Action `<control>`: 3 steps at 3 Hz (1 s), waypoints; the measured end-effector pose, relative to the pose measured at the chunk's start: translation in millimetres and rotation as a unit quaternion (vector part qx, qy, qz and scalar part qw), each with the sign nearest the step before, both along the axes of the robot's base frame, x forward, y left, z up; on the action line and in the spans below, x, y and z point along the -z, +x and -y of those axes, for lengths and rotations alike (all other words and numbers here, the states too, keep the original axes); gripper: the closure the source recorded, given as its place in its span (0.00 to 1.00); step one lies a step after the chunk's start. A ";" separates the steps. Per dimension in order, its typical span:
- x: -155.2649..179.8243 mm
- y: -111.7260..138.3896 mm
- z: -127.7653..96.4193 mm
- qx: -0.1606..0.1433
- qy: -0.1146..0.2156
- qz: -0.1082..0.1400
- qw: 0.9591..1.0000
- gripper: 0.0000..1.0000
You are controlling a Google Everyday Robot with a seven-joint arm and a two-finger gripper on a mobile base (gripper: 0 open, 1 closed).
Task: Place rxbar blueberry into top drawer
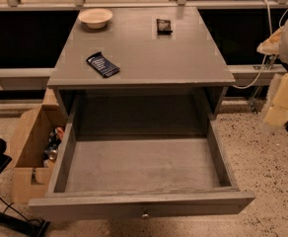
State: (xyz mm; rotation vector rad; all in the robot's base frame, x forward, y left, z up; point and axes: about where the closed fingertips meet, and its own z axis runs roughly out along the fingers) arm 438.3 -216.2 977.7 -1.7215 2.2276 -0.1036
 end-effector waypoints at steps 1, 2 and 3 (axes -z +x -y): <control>0.4 1.3 -0.2 0.000 0.002 0.002 1.000 0.00; 9.3 27.6 -4.8 0.008 0.039 0.037 0.999 0.00; 25.2 87.8 -13.8 0.052 0.107 0.071 0.990 0.00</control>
Offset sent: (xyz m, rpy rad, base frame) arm 0.0809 0.0110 -0.0286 0.2288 -0.1973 -0.0435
